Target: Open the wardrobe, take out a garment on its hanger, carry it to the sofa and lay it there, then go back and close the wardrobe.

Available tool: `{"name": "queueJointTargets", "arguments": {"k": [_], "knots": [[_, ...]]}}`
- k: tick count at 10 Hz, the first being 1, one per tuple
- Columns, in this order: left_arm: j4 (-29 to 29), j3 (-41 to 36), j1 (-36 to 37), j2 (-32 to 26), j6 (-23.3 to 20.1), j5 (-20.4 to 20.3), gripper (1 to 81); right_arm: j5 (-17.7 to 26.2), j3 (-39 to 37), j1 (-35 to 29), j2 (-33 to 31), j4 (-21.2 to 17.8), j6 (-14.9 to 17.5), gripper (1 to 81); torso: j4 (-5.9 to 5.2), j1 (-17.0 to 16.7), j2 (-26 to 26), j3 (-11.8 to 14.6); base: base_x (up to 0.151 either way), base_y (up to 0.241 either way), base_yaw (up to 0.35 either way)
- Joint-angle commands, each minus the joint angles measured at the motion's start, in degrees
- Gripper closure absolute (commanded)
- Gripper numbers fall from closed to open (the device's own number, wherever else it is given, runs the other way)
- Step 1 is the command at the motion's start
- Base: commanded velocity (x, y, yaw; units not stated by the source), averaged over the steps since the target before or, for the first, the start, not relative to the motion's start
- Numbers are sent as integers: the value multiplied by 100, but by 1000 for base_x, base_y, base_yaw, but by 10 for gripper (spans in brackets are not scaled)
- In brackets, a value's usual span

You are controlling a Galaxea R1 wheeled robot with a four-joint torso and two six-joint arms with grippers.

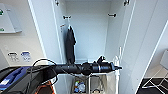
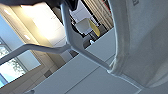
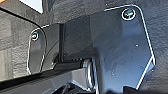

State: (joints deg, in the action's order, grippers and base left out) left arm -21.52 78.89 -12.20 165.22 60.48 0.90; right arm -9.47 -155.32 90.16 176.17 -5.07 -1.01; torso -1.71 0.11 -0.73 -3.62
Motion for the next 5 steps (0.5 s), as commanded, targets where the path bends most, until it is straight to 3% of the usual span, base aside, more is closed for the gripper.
{"name": "queueJointTargets", "arguments": {"k": [1, 5], "knots": [[-151, -119, 1092, 64, -45, -345, 811, 288, 64, -195, 18, -37, 22, 10, 0, 0, 0, 0, 0, 0, -113], [-151, -145, 1110, 20, -36, -319, 811, 288, 64, -187, 9, -38, 13, 10, 0, 0, 0, 0, 0, 0, -238]]}}
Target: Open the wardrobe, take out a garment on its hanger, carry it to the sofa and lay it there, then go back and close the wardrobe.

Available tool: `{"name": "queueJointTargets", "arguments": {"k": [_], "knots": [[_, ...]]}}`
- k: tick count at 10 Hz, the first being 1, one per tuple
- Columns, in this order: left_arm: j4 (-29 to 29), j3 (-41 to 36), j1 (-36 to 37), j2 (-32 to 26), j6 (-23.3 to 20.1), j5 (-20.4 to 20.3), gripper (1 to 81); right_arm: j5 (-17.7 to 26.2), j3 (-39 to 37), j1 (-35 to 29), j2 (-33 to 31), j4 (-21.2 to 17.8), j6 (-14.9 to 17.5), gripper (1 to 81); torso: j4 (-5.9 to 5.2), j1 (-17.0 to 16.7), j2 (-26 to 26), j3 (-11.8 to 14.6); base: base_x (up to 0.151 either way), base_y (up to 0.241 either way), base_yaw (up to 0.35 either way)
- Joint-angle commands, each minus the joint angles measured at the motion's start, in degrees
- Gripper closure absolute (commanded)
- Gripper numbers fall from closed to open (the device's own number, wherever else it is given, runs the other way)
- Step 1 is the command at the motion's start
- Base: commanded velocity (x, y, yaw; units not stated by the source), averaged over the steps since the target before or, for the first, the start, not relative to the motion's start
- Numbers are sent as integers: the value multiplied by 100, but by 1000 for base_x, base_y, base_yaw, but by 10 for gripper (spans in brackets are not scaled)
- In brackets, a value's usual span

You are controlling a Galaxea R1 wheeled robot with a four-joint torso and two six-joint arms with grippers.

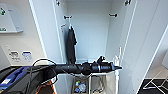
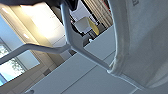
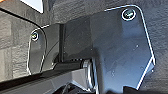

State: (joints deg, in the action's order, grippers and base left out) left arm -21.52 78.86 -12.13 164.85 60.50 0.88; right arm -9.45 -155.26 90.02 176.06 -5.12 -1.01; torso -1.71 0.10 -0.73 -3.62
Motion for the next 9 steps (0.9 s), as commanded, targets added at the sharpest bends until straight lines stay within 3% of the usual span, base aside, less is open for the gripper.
{"name": "queueJointTargets", "arguments": {"k": [1, 9], "knots": [[-142, -143, 1103, 48, -38, -316, 811, 286, 58, -181, 20, -33, 13, 10, 0, 0, 0, 0, 0, 0, -251], [-151, -169, 1103, 57, -38, -281, 811, 198, 58, -146, 20, -24, 13, 10, 0, 0, 0, -2, 0, 0, -257]]}}
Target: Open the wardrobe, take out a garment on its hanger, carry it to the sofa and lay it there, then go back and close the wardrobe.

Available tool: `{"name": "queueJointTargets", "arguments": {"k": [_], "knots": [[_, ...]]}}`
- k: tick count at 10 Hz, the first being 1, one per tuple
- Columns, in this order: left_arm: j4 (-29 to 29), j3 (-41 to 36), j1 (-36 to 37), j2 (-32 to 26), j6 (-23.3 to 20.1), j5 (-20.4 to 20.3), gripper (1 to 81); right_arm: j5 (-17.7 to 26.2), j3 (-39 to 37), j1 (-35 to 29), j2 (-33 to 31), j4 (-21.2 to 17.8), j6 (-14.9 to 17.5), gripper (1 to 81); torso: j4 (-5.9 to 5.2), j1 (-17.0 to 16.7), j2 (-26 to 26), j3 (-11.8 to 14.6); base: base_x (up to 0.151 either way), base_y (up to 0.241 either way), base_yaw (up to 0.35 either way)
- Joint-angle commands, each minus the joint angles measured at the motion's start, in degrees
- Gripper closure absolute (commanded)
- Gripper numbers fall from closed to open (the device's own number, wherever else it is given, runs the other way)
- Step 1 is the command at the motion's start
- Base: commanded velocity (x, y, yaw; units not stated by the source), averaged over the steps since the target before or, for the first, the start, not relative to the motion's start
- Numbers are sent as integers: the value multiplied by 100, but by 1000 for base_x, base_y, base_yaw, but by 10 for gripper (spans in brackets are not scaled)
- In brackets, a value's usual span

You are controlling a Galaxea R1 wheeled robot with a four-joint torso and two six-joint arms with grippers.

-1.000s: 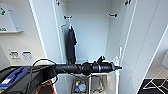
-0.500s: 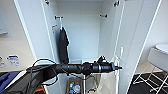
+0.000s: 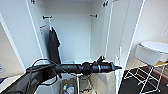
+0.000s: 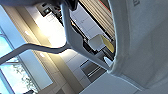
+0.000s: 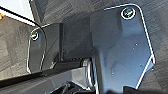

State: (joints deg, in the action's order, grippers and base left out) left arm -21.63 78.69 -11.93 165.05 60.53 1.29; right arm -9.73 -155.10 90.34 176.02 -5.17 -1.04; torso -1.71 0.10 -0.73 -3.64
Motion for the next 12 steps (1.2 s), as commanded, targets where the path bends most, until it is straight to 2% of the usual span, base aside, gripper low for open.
{"name": "queueJointTargets", "arguments": {"k": [1, 4, 8, 9, 10, 12], "knots": [[-149, -161, 1083, 29, -41, -323, 811, 217, 42, -170, 32, -2, 16, 10, 0, 0, 0, 0, 0, 0, -257], [-166, -214, 1083, 20, -58, -323, 811, 217, 42, -117, 23, -28, 16, 10, 0, 0, 0, 0, 0, 0, -259], [-166, -257, 1083, 20, -58, -314, 811, 217, 42, -117, 23, -54, -2, 10, 0, -7, -2, -750, 0, 0, -265], [-166, -275, 1083, 20, -58, -314, 811, 208, 42, -117, 23, -54, -11, 10, 0, -7, -2, -415, 0, 0, -267], [-175, -284, 1083, 46, -58, -314, 811, 208, 42, -117, 23, -54, -11, 10, 0, -2, 0, -579, 0, 0, -267], [-246, -257, 1118, 169, -50, -217, 811, 208, 42, -117, 23, -46, -11, 10, 0, 0, 4, -686, 0, 0, -267]]}}
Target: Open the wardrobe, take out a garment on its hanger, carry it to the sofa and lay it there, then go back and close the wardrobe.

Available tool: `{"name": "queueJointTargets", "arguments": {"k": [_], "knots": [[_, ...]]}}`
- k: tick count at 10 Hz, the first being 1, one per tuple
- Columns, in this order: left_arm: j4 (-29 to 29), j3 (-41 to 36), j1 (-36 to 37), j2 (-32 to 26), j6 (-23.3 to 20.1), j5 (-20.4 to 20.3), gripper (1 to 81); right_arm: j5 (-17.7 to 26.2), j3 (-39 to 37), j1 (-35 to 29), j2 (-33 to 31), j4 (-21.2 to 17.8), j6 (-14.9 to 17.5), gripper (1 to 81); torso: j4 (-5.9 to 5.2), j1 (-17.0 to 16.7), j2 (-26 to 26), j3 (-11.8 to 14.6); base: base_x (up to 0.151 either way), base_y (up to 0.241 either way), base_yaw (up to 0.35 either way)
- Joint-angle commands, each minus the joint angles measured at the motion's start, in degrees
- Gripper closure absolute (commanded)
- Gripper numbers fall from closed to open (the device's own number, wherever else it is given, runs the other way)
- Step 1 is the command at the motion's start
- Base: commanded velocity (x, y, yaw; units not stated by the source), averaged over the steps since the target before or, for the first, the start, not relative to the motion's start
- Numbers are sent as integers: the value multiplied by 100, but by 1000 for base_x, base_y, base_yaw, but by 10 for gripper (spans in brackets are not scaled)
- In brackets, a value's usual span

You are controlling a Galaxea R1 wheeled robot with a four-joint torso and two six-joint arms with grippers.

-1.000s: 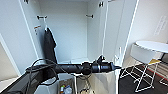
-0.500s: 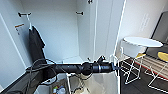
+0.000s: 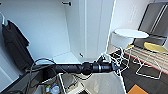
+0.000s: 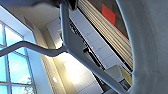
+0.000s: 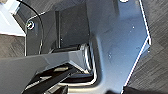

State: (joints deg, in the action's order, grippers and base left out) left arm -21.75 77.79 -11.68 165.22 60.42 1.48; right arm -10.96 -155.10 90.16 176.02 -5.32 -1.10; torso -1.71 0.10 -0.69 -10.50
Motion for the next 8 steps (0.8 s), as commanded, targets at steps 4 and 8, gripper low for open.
{"name": "queueJointTargets", "arguments": {"k": [4, 8], "knots": [[-313, -123, 1119, 460, -39, 2, 811, 331, 42, -99, 23, -31, -13, 10, 0, 2, 0, -2, 0, 0, -267], [-313, -167, 1119, 319, -39, 2, 811, 331, 42, -108, 15, -31, -5, 10, 0, 2, 0, -5, 0, 0, -269]]}}
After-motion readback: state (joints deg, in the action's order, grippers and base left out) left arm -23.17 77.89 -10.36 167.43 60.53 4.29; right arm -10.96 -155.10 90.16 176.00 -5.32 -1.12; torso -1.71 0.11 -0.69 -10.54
